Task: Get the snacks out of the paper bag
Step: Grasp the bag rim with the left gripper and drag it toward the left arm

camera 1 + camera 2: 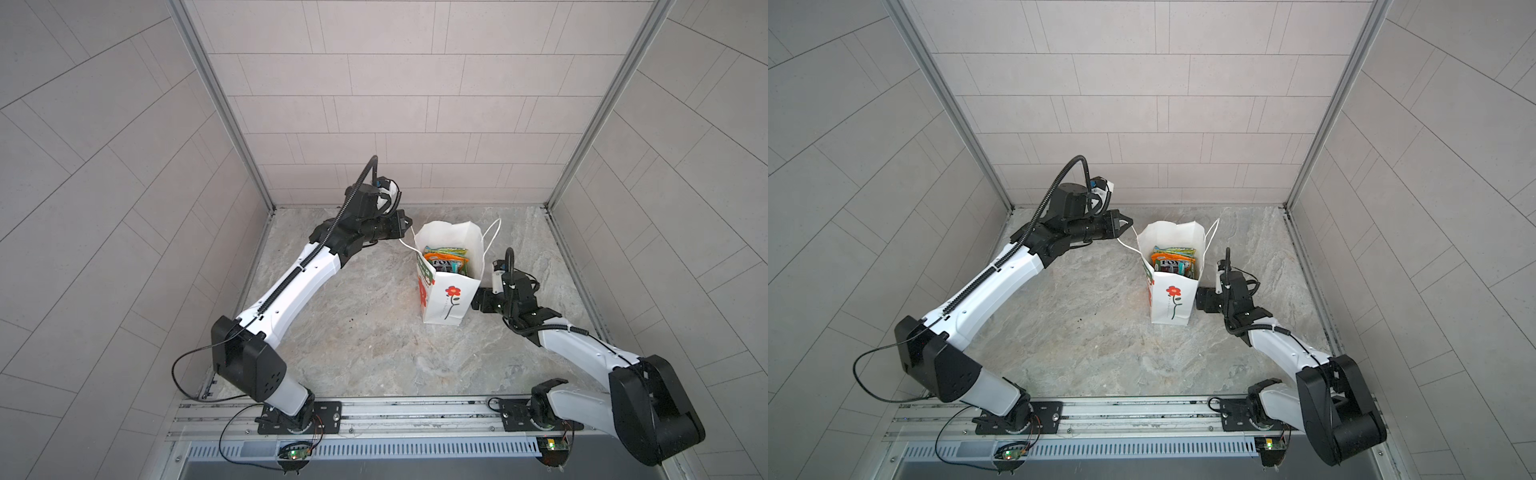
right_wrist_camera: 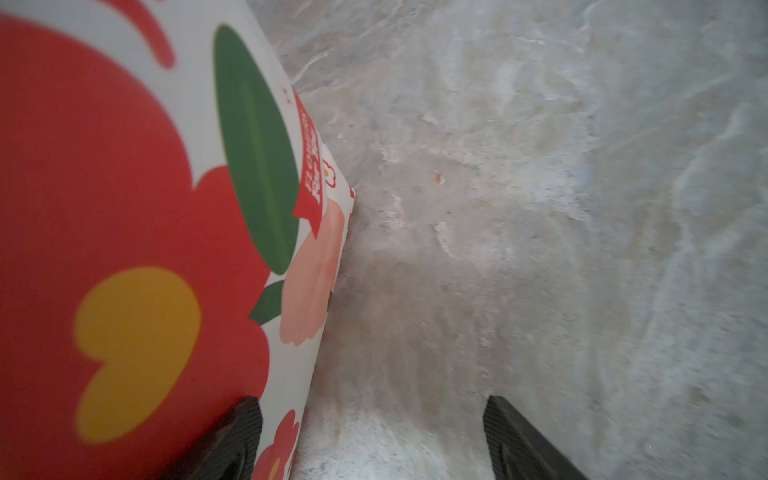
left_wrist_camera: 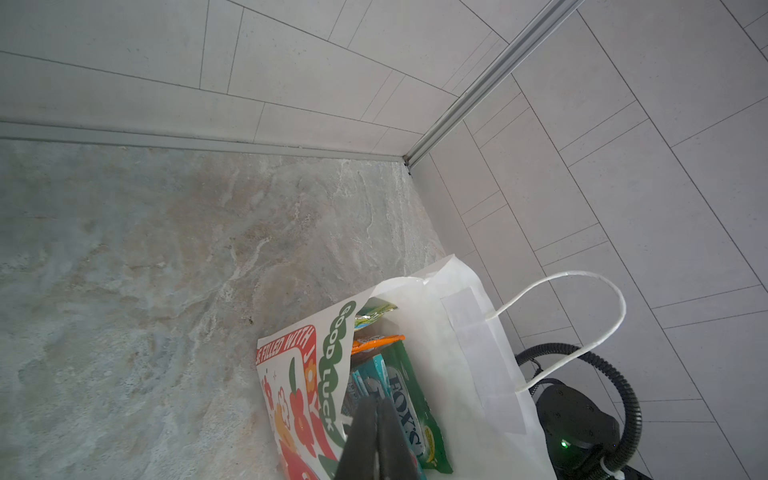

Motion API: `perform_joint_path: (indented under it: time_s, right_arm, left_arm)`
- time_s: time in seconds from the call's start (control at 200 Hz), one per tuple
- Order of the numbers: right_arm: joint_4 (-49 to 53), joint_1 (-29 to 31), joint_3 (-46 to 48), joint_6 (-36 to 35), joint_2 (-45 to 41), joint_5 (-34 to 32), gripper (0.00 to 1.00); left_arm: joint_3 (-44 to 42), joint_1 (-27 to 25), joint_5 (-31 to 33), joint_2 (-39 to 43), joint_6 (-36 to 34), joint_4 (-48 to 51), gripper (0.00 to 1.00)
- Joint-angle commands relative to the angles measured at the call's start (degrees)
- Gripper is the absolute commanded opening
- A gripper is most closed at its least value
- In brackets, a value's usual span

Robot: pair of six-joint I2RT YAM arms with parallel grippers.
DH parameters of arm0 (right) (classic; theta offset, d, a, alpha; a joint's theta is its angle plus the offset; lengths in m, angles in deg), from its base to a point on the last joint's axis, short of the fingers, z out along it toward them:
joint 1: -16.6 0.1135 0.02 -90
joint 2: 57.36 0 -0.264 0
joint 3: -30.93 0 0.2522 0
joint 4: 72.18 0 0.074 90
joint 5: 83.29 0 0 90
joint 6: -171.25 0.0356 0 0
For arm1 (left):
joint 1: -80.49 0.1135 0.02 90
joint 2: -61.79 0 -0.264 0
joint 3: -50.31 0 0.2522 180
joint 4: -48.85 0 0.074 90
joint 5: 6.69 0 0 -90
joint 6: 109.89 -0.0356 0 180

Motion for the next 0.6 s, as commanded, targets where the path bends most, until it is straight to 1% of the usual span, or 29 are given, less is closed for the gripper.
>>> perform_joint_path:
  time_s: [0.0,0.11,0.18,0.275,0.4,0.41,0.595]
  right_arm:
    - [-7.8,4.7,-1.3,2.7,3.1,-3.6,0.85]
    - [-13.9,8.8,-2.4,4.5,8.2,-5.6,0.84]
    - [-18.2,11.0,-3.0,4.7,11.6,-6.5,0.84]
    - [-23.3,14.0,-4.9,5.6,16.7,-7.6,0.83]
    - [-27.5,17.9,-7.9,6.7,23.5,-9.6,0.83]
    - [-27.5,18.2,-9.3,6.7,24.0,-9.7,0.83]
    - [-29.7,22.6,-15.9,8.2,32.3,-13.9,0.82]
  left_arm:
    - [5.8,2.8,-1.6,0.3,-6.9,-0.3,0.0]
    - [7.3,6.6,-7.4,-0.8,-8.5,0.1,0.0]
    - [8.3,9.0,-12.3,-2.0,-9.7,0.3,0.0]
    - [11.1,11.5,-15.6,-4.3,-11.3,2.4,0.0]
    - [16.7,14.3,-16.9,-7.9,-14.9,8.2,0.0]
    - [17.1,14.5,-16.9,-8.2,-15.2,8.6,0.0]
    - [22.0,17.3,-16.7,-11.1,-21.4,12.8,0.0]
